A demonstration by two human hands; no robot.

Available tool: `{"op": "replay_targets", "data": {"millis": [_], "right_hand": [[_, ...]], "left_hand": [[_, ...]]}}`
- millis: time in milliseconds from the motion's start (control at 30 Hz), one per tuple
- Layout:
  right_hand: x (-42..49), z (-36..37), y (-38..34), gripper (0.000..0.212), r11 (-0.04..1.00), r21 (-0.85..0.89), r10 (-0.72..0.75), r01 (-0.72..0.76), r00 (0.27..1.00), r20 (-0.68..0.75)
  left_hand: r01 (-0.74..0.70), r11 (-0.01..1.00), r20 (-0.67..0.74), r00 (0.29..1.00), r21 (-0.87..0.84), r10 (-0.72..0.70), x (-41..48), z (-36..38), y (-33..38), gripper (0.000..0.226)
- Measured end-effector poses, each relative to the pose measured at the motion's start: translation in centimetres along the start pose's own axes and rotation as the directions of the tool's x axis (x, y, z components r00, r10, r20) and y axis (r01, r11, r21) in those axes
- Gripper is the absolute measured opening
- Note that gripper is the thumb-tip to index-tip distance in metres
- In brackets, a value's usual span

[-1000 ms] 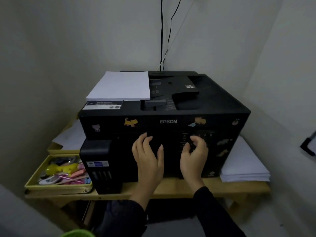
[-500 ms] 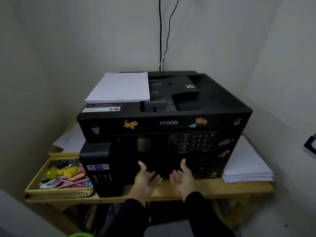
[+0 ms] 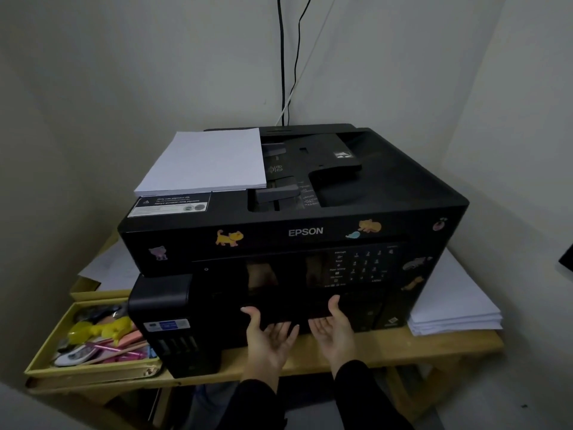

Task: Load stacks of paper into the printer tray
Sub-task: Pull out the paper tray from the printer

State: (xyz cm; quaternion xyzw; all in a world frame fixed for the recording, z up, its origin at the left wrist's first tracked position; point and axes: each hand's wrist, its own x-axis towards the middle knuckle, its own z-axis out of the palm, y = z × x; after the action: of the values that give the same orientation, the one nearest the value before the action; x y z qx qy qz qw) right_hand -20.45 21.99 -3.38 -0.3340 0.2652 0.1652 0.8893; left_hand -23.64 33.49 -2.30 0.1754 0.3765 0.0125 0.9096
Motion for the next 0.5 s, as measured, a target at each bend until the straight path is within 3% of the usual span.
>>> {"op": "replay_targets", "data": {"millis": [200, 333, 400, 467, 500], "right_hand": [[-0.2, 0.1, 1.3, 0.068, 0.997, -0.077, 0.013, -0.026, 0.985, -0.171], [-1.5, 0.6, 1.5, 0.054, 0.997, -0.078, -0.001, -0.024, 0.952, -0.307], [-1.8, 1.0, 1.7, 0.049, 0.997, -0.079, -0.006, -0.024, 0.936, -0.351], [-2.1, 1.7, 1.7, 0.055, 0.977, -0.207, -0.058, -0.043, 0.887, -0.457], [-2.3, 2.1, 1.7, 0.064, 0.945, -0.314, -0.097, -0.086, 0.846, -0.524]], "left_hand": [[0.020, 0.986, -0.134, 0.991, 0.164, 0.002, 0.2, -0.5, -0.4, 0.089], [0.032, 0.960, -0.190, 0.982, 0.279, 0.022, -1.1, -0.8, -0.8, 0.086], [0.007, 0.954, -0.170, 0.984, 0.298, 0.046, -2.3, -0.1, -0.9, 0.099], [0.023, 0.928, -0.286, 0.954, 0.373, 0.091, -3.0, 0.5, -1.0, 0.117], [0.019, 0.881, -0.399, 0.896, 0.473, 0.194, -3.4, 0.8, -1.0, 0.117]]}}
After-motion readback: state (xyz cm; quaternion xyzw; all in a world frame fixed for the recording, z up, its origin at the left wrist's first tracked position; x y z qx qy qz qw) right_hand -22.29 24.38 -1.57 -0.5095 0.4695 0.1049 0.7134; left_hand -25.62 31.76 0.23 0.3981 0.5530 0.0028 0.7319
